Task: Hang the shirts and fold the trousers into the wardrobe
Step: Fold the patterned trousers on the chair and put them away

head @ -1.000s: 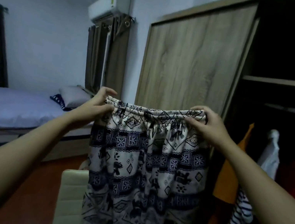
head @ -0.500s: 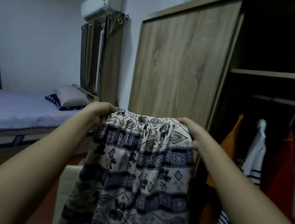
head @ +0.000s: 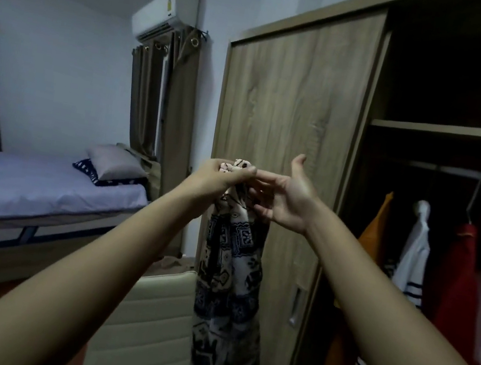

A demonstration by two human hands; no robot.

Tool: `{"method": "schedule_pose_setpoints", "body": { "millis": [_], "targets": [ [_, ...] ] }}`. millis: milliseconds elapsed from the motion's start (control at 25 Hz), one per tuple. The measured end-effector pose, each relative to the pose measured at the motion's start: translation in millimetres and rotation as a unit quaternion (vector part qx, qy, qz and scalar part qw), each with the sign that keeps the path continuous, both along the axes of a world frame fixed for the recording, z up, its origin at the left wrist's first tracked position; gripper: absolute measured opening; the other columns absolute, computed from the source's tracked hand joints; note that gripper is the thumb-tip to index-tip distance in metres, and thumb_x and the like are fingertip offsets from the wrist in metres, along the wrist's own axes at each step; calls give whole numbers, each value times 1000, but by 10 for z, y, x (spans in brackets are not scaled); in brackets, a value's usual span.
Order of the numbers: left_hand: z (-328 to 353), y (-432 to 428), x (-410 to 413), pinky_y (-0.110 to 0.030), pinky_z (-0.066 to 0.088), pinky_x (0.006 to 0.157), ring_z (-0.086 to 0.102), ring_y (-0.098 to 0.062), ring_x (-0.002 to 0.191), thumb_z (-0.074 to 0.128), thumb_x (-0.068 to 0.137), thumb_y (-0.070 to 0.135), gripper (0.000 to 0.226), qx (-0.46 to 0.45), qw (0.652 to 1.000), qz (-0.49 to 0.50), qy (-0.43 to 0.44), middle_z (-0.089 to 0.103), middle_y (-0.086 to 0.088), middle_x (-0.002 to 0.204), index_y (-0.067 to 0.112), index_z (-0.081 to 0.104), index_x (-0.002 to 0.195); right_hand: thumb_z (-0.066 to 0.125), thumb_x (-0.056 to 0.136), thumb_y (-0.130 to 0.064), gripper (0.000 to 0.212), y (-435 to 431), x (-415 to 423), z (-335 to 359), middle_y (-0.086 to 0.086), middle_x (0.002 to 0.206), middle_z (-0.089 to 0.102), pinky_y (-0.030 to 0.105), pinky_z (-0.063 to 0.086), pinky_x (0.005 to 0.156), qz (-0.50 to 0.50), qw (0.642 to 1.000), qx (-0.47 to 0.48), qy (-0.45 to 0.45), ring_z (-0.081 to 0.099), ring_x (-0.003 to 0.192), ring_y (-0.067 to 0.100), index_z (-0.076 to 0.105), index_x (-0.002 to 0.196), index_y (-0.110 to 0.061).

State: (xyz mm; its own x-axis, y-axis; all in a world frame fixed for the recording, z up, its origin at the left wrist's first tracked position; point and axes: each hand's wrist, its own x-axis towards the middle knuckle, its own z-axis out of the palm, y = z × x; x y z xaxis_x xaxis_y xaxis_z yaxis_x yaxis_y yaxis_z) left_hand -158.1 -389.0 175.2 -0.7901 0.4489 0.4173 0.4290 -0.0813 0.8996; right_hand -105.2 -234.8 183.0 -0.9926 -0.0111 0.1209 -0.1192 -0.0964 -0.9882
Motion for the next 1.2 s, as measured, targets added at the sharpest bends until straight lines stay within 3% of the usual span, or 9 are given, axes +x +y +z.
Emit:
{"method": "schedule_pose_setpoints", "body": {
  "millis": [80,160,280,480,640,920,1000,1120,1200],
  "targets": [
    [52,-69,45,-22,55,68,67,-15,74,58,90,5,19,38,999,-20,32,71,-10,85,-4,65,105,10,93,-63,75,32,32,-79,-6,81,66,23,43,64,-60,995,33,78,54,70,4,66,104,-15],
    [122,-159,63,-18,53,68,64,-11,77,51,91,-2,29,58,997,-30,45,67,-6,87,2,59,118,51,89,-50,41,142,-32,-189,-5,102,58,29,49,83,-226,934,183,206,55,89,5,54,120,-22],
    [195,-286,150,-18,52,62,61,-8,71,38,94,-3,34,31,994,-65,80,61,-1,83,13,55,118,81,61,-47,86,262,-53,-232,8,132,46,43,45,98,-158,919,264,245,54,116,20,26,127,-55],
    [161,-369,191,-21,47,61,59,-3,67,47,88,15,9,1,992,-54,113,58,0,83,17,53,94,79,67,-32,47,131,-64,-113,-6,93,64,40,55,83,-157,858,298,387,64,85,12,52,105,-36],
    [117,-505,124,-23,54,68,62,-4,73,75,79,25,33,-117,957,13,267,62,-2,89,16,51,100,80,66,-36,38,197,-49,35,0,93,61,31,49,76,-219,781,407,421,59,84,15,60,95,-22],
    [354,-715,39,-16,50,53,58,-10,68,64,81,-1,31,-147,979,-57,130,58,1,85,21,45,91,73,76,-38,32,195,157,254,-15,75,51,13,37,56,-137,773,524,332,48,64,-1,48,88,-21],
    [368,-621,30,-18,52,55,57,-12,75,64,80,-4,43,-291,945,-34,146,56,0,96,24,44,105,75,74,-37,49,208,91,102,-15,84,49,17,43,64,-140,786,494,346,52,73,2,42,103,-15],
    [365,-394,46,-30,52,72,56,-19,94,70,73,0,76,-556,803,-4,214,54,0,108,30,33,132,77,73,-34,67,219,-3,-134,-21,93,45,12,40,68,-132,788,492,346,51,78,-3,38,120,-7],
    [248,-260,37,-33,52,75,57,-20,96,74,71,7,75,-567,794,1,220,56,-2,110,23,36,134,78,72,-33,70,197,-60,-216,-15,100,48,5,35,68,-132,788,489,350,49,78,-7,38,123,-7]
  ]
}}
